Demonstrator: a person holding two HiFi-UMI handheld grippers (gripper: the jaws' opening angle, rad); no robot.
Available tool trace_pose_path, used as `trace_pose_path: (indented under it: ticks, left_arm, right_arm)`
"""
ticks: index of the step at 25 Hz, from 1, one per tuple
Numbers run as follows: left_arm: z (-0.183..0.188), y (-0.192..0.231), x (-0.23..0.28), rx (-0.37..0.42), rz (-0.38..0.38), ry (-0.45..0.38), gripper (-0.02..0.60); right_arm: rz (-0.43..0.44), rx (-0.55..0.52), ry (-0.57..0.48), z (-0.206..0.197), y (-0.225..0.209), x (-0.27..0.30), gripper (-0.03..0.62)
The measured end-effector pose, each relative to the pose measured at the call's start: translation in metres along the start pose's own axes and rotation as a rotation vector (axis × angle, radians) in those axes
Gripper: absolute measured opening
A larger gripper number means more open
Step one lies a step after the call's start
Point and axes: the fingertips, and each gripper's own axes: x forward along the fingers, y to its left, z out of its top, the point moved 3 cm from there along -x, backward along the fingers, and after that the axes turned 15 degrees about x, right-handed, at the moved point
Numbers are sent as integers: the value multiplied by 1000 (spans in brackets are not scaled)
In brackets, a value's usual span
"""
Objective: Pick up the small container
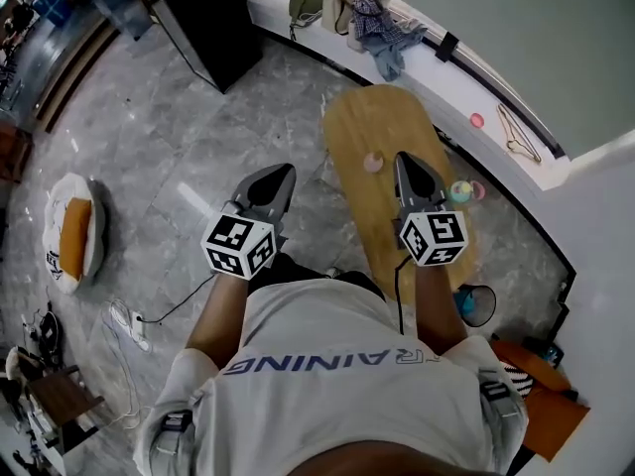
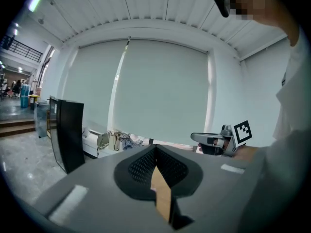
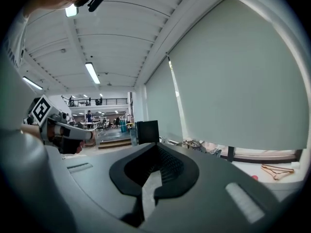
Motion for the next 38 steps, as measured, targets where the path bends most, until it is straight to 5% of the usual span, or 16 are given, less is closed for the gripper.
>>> trace_pose_path:
  ticks: [9,28,38]
  left_arm:
    - [3,12,75,9,-164,12,0]
    - [13,206,236,80,-519,-32,0]
    - [33,185,276,88,-618,-62,0]
  right_arm:
    - [-176,33,-17,14,-54,14,17]
    - [-538,20,-107,39,-30,185,17]
    - [-664,30,-127,51,-52,156,17]
